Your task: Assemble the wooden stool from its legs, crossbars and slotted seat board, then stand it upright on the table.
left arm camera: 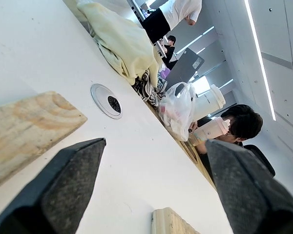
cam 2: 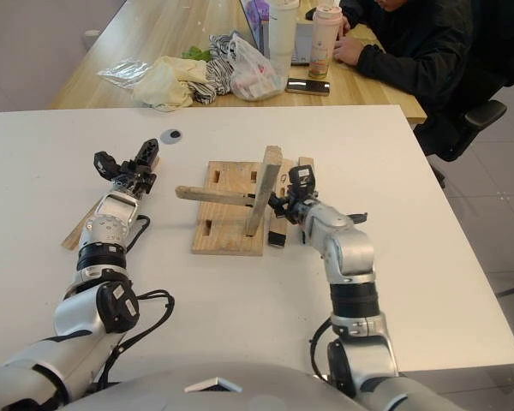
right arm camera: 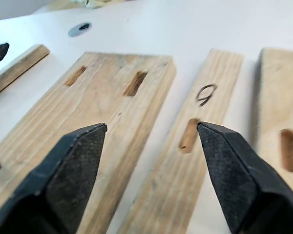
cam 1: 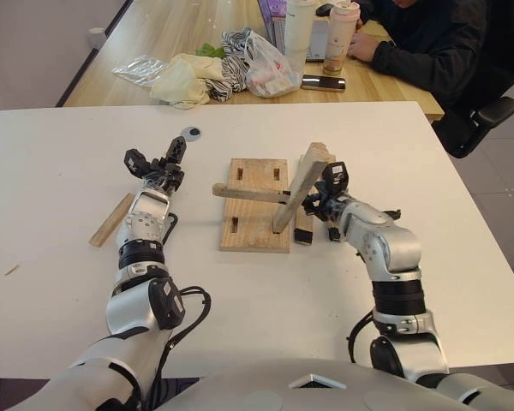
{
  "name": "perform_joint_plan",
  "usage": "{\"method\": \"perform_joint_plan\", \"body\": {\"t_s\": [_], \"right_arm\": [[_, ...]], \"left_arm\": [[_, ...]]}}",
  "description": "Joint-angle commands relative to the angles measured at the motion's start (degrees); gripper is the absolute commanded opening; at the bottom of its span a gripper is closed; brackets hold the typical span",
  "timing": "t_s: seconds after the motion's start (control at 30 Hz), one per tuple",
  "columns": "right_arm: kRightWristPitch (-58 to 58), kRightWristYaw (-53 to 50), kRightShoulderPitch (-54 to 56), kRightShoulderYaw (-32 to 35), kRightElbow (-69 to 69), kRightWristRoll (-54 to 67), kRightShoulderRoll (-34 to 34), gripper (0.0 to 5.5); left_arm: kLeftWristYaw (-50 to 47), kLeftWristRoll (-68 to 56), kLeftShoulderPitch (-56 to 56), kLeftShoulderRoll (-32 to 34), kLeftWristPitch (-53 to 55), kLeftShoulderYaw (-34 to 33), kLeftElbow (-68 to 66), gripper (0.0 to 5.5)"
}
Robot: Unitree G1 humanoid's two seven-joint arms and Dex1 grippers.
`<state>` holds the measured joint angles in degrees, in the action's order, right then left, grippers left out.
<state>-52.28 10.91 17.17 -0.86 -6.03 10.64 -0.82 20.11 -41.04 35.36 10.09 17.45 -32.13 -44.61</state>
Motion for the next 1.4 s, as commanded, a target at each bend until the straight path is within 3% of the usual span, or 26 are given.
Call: {"method": "perform_joint_plan", "body": {"t_s": [0.03,0.2,0.43,0.67,0.87,1.07,1.2,1.4], "right_arm": [[-2.8,-4.1,-1.8,-2.4,0.1,-3.0,0.0,3.39],[-4.8,-4.8,-3.6,-5.0,2.1,-4.4,-0.6,3.39],[-7.4,-5.4,-3.1,-5.0,1.8,-5.9,-2.5,2.3],[-6.4,-3.9,5.0,6.2,-3.2,1.7,-0.4,2.08],[-2.9,7.6,16.9,14.3,-2.8,13.5,-6.6,2.07],[-8.7,20.5,22.2,19.9,-1.5,29.6,-11.8,2.06],[-13.7,22.6,23.3,22.2,-0.7,39.0,-12.1,2.06],[-14.5,20.9,22.3,21.2,-0.9,43.8,-11.6,2.06]], "left_arm": [[-0.5,0.5,-0.3,0.1,0.3,0.0,0.1,3.74],[-0.7,0.5,-1.1,-0.2,0.2,0.0,0.1,3.74],[-0.7,0.5,-1.1,-0.2,0.1,0.2,1.0,3.74],[4.6,5.8,1.6,-0.1,-5.0,8.1,13.2,3.74],[18.0,0.8,8.3,1.8,5.8,15.5,22.0,3.74],[28.6,-8.8,11.6,2.8,20.3,16.5,23.9,3.74],[31.5,-10.8,10.2,2.5,25.6,18.3,26.1,3.74],[31.3,-13.4,8.4,2.1,28.4,17.3,29.2,3.74]]}}
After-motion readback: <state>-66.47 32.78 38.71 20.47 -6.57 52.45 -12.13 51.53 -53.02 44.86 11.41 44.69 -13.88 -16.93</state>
